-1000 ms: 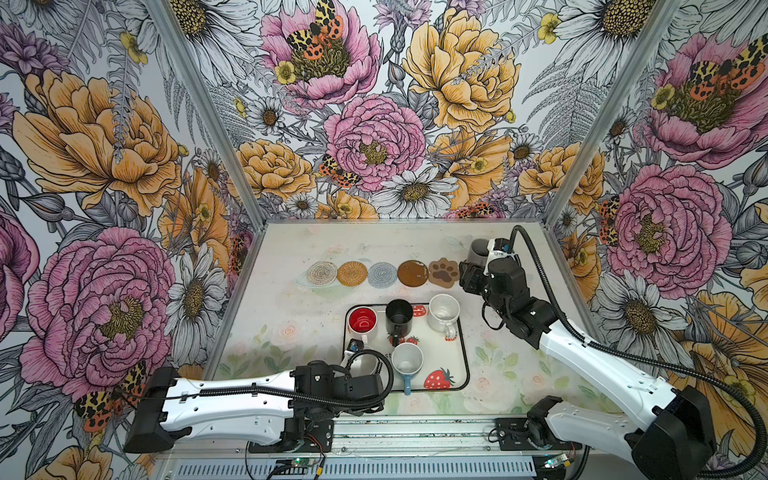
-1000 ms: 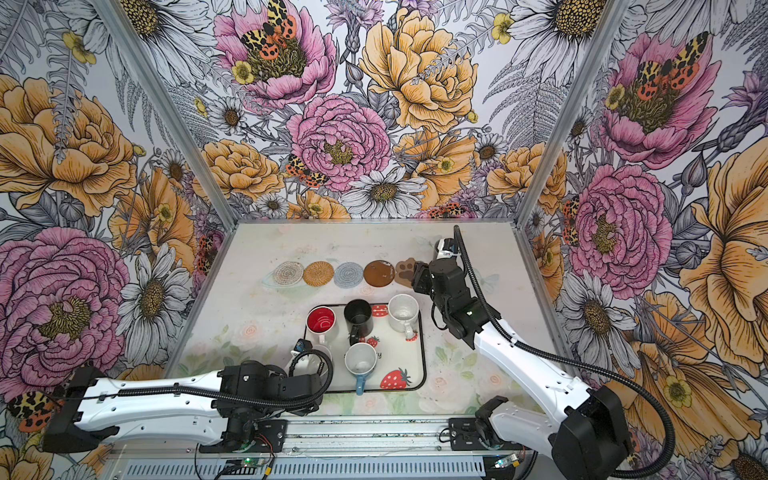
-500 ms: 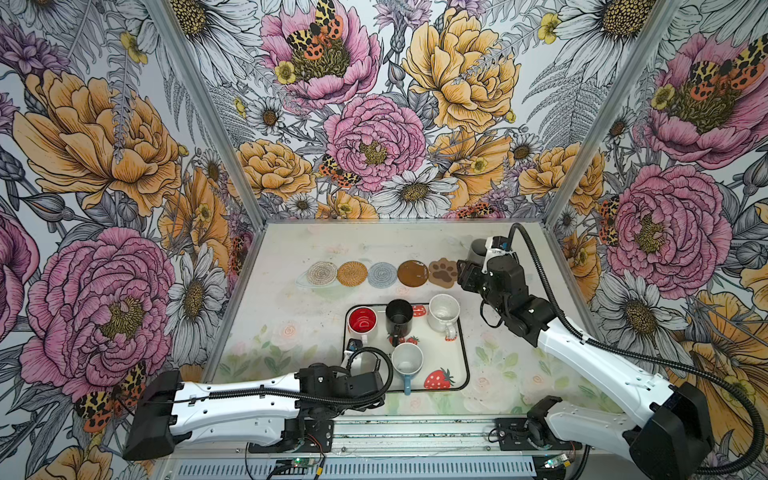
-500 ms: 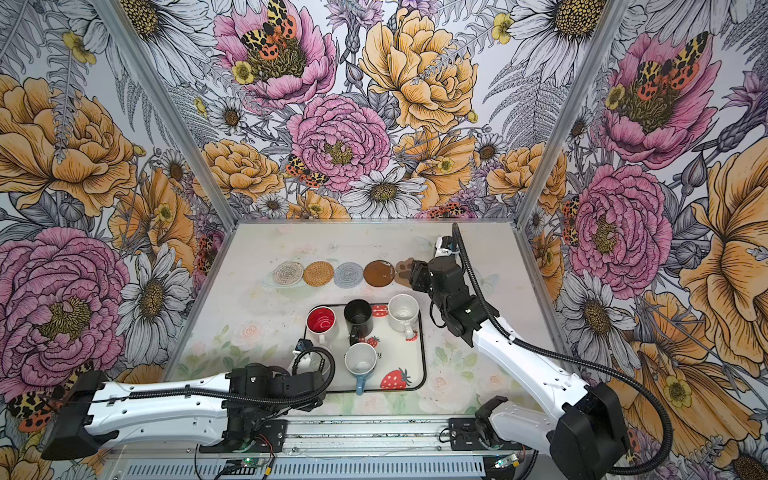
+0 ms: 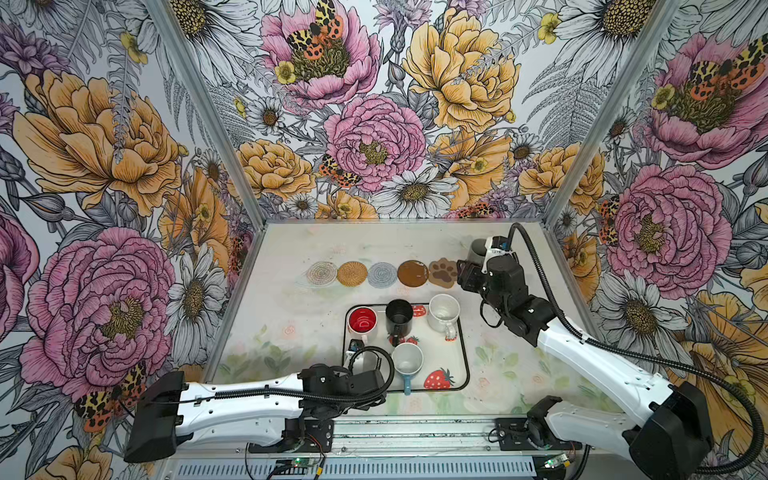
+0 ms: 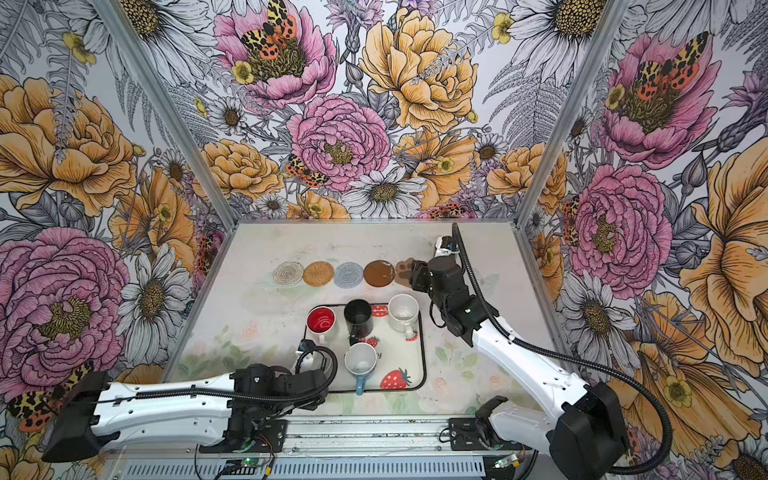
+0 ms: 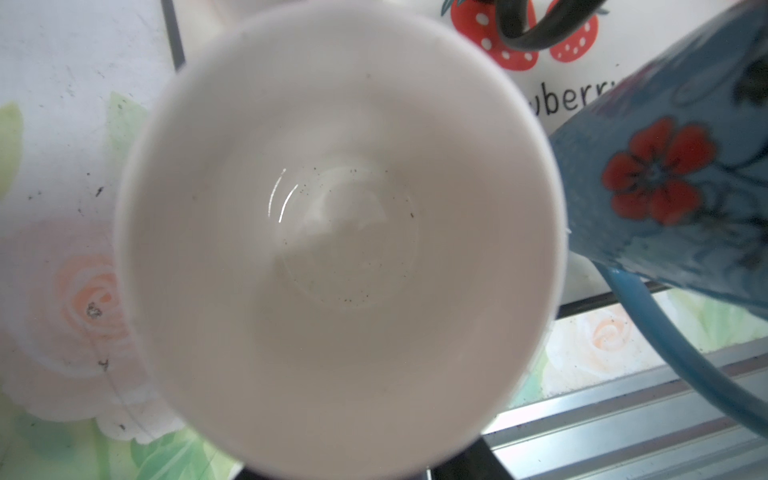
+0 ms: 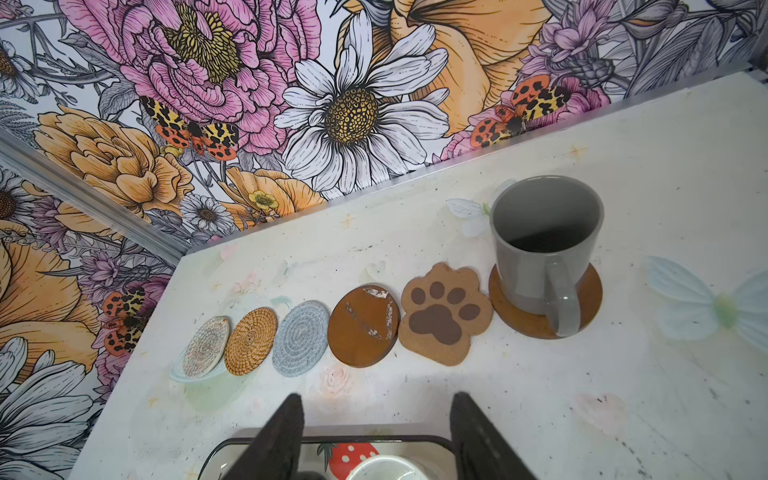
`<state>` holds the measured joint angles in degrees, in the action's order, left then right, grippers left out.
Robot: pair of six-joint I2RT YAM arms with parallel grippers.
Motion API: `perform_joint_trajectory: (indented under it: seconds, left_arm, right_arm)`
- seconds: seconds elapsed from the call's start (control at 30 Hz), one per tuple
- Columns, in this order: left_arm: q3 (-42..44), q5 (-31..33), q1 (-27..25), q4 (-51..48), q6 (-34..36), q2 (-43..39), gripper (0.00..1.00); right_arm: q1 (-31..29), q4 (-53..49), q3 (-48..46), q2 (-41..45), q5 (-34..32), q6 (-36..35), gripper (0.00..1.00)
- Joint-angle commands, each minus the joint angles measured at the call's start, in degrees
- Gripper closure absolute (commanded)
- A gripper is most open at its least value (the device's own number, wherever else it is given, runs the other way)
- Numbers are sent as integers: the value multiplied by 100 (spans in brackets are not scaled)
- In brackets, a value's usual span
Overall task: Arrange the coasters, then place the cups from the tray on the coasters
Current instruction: 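Close the left gripper on the lavender mug rim and lift it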
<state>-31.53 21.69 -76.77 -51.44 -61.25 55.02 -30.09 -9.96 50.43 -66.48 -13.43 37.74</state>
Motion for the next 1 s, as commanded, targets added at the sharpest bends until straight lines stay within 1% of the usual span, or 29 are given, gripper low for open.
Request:
perform_joint_trajectory:
  seconds: [0.0,0.17,0.27,0.37,0.4,0.7,0.97]
  left_arm:
    - [78,-45,31,185,36,14,63]
    - [128,-42,31,184,-17,-27,70]
    - [162,-34,31,187,-35,-70,78]
    - [171,-60,31,178,-45,-114,91]
    - [166,-76,33,178,-42,-136,100]
    - [91,-79,26,152,-45,-229,100]
    - [-275,155,-198,-51,-44,-119,100]
  right_arm:
    - [-33,151,168,-54,38,10,41]
    - [-33,144,168,-51,49,14,42]
    - [-32,143,159,-48,60,14,42]
    - [-35,151,155,-34,65,13,42]
    - [-35,149,143,-22,68,14,42]
    - [-40,151,113,45,77,4,42]
    - [-34,150,81,100,68,-4,43]
